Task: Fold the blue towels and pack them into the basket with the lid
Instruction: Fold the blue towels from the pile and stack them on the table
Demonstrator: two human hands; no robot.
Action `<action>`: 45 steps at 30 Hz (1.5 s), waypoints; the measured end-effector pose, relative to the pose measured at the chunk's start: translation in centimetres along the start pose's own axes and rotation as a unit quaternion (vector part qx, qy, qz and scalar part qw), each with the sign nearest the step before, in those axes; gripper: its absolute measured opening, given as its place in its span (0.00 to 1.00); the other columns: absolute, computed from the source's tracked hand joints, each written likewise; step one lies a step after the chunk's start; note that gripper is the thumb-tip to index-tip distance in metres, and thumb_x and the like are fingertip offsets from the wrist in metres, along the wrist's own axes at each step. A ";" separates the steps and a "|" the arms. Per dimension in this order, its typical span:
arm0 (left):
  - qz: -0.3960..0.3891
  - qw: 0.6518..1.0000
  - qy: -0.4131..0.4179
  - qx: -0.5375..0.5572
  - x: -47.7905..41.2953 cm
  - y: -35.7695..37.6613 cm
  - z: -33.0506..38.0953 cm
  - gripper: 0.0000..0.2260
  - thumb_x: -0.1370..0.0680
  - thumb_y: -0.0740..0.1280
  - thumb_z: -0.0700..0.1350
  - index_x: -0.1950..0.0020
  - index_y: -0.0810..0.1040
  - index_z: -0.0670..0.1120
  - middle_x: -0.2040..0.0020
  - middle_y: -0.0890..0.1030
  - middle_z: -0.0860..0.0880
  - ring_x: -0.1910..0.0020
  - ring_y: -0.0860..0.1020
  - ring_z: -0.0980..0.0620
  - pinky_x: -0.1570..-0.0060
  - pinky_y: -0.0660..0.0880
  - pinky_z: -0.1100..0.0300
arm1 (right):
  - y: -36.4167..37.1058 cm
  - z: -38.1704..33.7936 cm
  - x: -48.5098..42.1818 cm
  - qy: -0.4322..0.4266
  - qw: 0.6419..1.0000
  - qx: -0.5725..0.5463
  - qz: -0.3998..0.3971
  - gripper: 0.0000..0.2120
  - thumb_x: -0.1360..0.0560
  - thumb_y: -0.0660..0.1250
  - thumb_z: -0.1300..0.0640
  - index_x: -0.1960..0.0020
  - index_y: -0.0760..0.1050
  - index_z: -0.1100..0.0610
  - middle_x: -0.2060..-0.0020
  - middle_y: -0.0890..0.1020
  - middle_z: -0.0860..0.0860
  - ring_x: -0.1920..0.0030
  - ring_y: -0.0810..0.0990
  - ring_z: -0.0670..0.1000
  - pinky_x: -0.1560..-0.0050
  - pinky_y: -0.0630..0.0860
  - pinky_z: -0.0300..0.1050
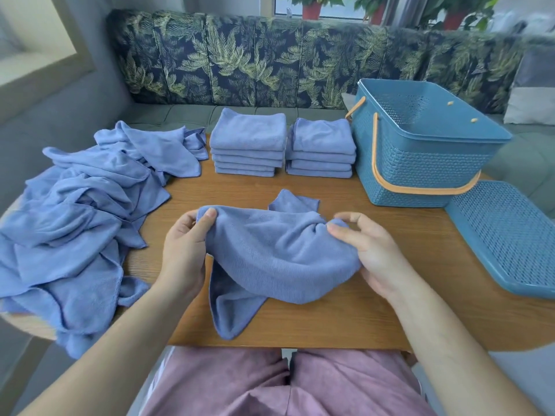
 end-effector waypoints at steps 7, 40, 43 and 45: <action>0.024 1.000 0.009 -0.013 -0.6 -1.0 0.3 0.06 0.20 0.69 0.45 0.56 0.78 0.46 0.60 0.80 0.50 0.58 0.76 0.53 0.57 0.72 0.58 | 0.0 -0.7 0.1 -0.008 0.999 -0.008 -0.035 0.20 0.26 0.61 0.72 0.49 0.85 0.53 0.51 0.86 0.57 0.51 0.81 0.55 0.53 0.76 0.45; -0.050 0.972 0.219 -0.072 2.1 7.2 30.9 0.14 0.22 0.64 0.33 0.42 0.74 0.50 0.54 0.81 0.52 0.63 0.76 0.51 0.63 0.72 0.58 | -1.1 -30.0 3.6 -0.228 0.971 0.029 0.060 0.11 0.26 0.73 0.65 0.46 0.84 0.53 0.50 0.87 0.55 0.55 0.83 0.52 0.54 0.79 0.46; -0.059 0.965 0.235 -0.096 2.4 7.4 31.7 0.15 0.22 0.65 0.33 0.44 0.80 0.51 0.55 0.82 0.56 0.61 0.79 0.56 0.66 0.73 0.64 | -0.9 -30.8 4.3 -0.242 0.967 0.046 0.064 0.12 0.28 0.74 0.65 0.47 0.85 0.53 0.50 0.87 0.55 0.55 0.84 0.53 0.52 0.80 0.48; -0.060 0.962 0.245 -0.101 2.6 6.9 32.2 0.16 0.24 0.66 0.34 0.45 0.83 0.53 0.50 0.84 0.54 0.55 0.80 0.54 0.59 0.73 0.62 | -1.5 -31.5 5.3 -0.263 0.957 0.083 0.095 0.09 0.29 0.76 0.63 0.50 0.86 0.53 0.52 0.87 0.54 0.56 0.84 0.51 0.54 0.80 0.47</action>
Point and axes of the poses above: each hand's wrist, its own x-axis away from the middle knuckle, its own y-axis out of the palm, z = x × y, the point moved 10 cm from there along -x, towards the middle knuckle
